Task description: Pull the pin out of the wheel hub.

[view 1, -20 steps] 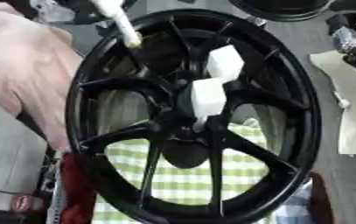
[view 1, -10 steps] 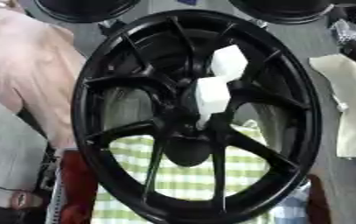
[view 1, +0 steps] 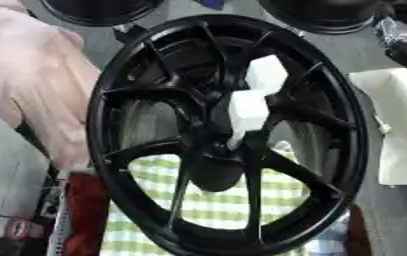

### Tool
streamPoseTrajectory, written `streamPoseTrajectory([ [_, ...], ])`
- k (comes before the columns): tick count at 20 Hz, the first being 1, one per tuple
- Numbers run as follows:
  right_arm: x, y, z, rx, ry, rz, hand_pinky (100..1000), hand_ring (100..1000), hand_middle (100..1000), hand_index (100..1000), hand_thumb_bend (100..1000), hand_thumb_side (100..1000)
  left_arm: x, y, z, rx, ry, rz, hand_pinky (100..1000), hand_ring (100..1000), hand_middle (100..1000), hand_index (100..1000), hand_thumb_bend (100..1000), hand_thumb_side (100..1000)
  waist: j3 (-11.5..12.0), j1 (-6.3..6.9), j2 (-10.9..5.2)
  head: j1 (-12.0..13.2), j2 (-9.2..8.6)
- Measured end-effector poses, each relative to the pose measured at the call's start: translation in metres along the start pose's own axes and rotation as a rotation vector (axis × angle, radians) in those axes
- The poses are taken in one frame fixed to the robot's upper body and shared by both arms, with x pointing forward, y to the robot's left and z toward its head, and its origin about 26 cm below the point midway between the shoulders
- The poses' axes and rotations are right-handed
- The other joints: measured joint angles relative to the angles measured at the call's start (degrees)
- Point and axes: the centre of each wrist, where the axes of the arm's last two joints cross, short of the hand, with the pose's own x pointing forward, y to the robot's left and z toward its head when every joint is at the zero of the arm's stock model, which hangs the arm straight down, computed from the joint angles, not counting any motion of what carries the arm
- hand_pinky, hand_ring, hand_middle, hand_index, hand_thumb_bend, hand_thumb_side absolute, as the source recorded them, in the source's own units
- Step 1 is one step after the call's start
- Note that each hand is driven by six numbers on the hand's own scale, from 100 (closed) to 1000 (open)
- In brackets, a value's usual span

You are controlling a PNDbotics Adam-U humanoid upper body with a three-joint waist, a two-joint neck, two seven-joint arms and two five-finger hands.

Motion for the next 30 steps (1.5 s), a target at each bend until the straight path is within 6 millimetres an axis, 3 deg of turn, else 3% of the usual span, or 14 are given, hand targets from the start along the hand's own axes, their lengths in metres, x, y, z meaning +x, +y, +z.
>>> streamPoseTrajectory([
  [3, 0.001, -0.001, 0.0, -0.008, -0.005, -0.001, 914, 785, 796, 788, 116, 467, -0.013, -0.019, 0.008, -0.016, 0.07, 0.007, 696, 490, 348, 468, 100, 105, -0.06, -0.32, 0.0, 0.01, -0.04],
  [4, 0.001, -0.001, 0.0, -0.012, -0.006, -0.001, 914, 785, 796, 788, 117, 468, -0.017, -0.024, 0.011, -0.023, 0.09, 0.009, 716, 515, 398, 521, 100, 100, -0.1, -0.39, 0.0, 0.01, -0.07],
  [5, 0.001, -0.001, 0.0, -0.015, -0.005, -0.001, 914, 785, 796, 788, 117, 468, -0.02, -0.029, 0.013, -0.029, 0.109, 0.011, 755, 578, 507, 631, 100, 132, -0.13, -0.47, 0.0, 0.02, -0.1],
  [6, 0.001, -0.001, 0.0, -0.016, -0.006, -0.001, 914, 785, 796, 788, 118, 468, -0.023, -0.034, 0.015, -0.033, 0.126, 0.014, 807, 684, 664, 754, 191, 271, -0.14, -0.54, 0.0, 0.03, -0.13],
  [7, 0.001, -0.001, 0.0, -0.017, -0.006, -0.002, 914, 785, 796, 788, 117, 467, -0.025, -0.038, 0.016, -0.041, 0.141, 0.018, 834, 749, 756, 831, 319, 418, -0.17, -0.58, 0.01, 0.05, -0.2],
  [9, 0.002, -0.001, 0.0, -0.017, -0.006, -0.002, 914, 784, 796, 788, 116, 469, -0.029, -0.044, 0.019, -0.073, 0.168, 0.027, 887, 831, 870, 937, 590, 674, -0.22, -0.6, 0.01, 0.05, -0.49],
  [12, 0.001, 0.0, 0.0, -0.018, -0.006, -0.006, 914, 784, 797, 788, 114, 470, -0.031, -0.048, 0.021, -0.13, 0.195, 0.024, 899, 845, 898, 971, 638, 733, -0.13, -0.7, 0.01, 0.05, -0.59],
  [15, 0.001, 0.0, 0.0, -0.019, -0.005, -0.009, 913, 784, 796, 788, 114, 470, -0.031, -0.048, 0.021, -0.154, 0.2, 0.021, 879, 825, 878, 957, 589, 748, 0.11, -0.73, 0.01, 0.05, -0.59],
  [17, 0.002, 0.0, 0.0, -0.02, -0.005, -0.009, 913, 784, 796, 788, 115, 470, -0.031, -0.047, 0.021, -0.152, 0.199, 0.025, 864, 804, 851, 922, 499, 759, 0.13, -0.74, 0.01, 0.04, -0.59],
  [19, 0.002, 0.0, 0.0, -0.02, -0.006, -0.009, 913, 784, 796, 788, 116, 468, -0.03, -0.046, 0.021, -0.128, 0.196, 0.036, 838, 761, 790, 864, 319, 748, 0.19, -0.78, 0.01, 0.0, -0.59],
  [22, 0.003, 0.0, -0.001, -0.021, -0.009, -0.01, 912, 784, 795, 787, 119, 465, -0.026, -0.045, 0.018, -0.034, 0.173, 0.078, 822, 713, 752, 839, 150, 756, 0.26, -0.85, 0.01, -0.16, -0.59],
  [26, 0.005, 0.0, -0.003, -0.023, -0.018, -0.01, 911, 783, 794, 786, 123, 462, -0.01, -0.042, 0.009, 0.232, 0.105, 0.227, 823, 697, 762, 859, 178, 770, 0.42, -0.91, 0.01, -0.25, -0.58],
  [30, 0.008, -0.001, -0.005, -0.028, -0.028, -0.011, 911, 783, 794, 786, 124, 455, 0.019, -0.055, -0.003, 0.528, 0.061, 0.495, 824, 691, 761, 867, 169, 785, 0.41, -0.91, 0.01, -0.26, -0.59],
])
